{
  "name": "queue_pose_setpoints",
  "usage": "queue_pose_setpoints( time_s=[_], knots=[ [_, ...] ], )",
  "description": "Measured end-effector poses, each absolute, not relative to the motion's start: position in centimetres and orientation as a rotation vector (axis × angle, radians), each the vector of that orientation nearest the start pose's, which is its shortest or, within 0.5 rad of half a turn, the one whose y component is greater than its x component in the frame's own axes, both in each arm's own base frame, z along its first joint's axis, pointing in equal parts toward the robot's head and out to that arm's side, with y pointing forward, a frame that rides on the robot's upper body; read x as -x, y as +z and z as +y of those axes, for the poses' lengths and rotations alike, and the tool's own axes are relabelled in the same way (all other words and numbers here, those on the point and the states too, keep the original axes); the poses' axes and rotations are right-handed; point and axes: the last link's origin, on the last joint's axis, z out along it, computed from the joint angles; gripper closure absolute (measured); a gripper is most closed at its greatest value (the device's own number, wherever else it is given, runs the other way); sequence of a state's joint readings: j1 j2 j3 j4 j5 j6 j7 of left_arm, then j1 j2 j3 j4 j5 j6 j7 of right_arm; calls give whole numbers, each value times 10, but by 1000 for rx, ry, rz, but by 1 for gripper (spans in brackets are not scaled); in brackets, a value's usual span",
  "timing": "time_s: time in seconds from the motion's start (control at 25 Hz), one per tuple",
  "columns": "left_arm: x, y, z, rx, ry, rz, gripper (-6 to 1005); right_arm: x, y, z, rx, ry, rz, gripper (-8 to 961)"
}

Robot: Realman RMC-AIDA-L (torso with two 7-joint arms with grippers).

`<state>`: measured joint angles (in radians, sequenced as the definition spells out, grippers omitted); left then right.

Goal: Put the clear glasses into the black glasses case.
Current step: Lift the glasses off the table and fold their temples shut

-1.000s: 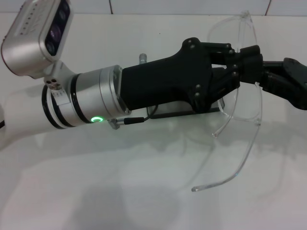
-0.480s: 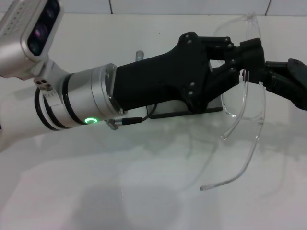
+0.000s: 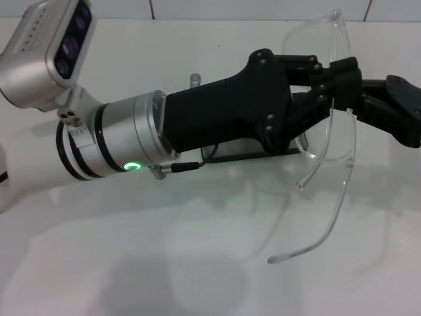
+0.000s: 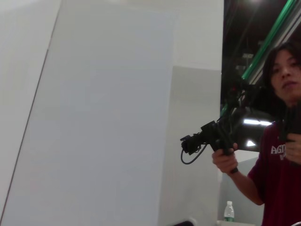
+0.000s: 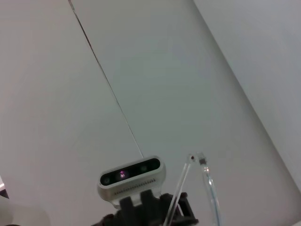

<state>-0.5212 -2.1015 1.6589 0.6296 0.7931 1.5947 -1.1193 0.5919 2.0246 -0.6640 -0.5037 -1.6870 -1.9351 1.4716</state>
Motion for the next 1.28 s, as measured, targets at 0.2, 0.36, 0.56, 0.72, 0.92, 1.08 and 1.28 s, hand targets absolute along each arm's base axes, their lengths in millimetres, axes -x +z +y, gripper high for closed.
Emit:
queue_pose_setpoints(
  time_s=[0.2, 0.36, 0.56, 0.72, 0.92, 1.08, 1.28],
  knots=[
    [125, -51, 294, 2672, -1645, -201, 902, -206, 35, 314, 2764, 1440, 588, 886],
    [125, -54, 296, 2670, -1618, -201, 902, -206, 35, 314, 2765, 1440, 586, 886],
    [125, -55, 297, 2666, -1607, -201, 903, -205, 34, 315, 2767, 1449, 591, 886],
    [126, -56, 299, 2661, -1592, -210, 903, -203, 33, 316, 2772, 1450, 585, 886],
    [125, -57, 299, 2669, -1589, -210, 903, -202, 32, 316, 2780, 1449, 581, 886],
    [126, -56, 298, 2668, -1594, -206, 903, -203, 33, 315, 2771, 1450, 579, 886],
    [125, -50, 294, 2665, -1642, -177, 903, -210, 37, 314, 2740, 1447, 587, 887]
  ],
)
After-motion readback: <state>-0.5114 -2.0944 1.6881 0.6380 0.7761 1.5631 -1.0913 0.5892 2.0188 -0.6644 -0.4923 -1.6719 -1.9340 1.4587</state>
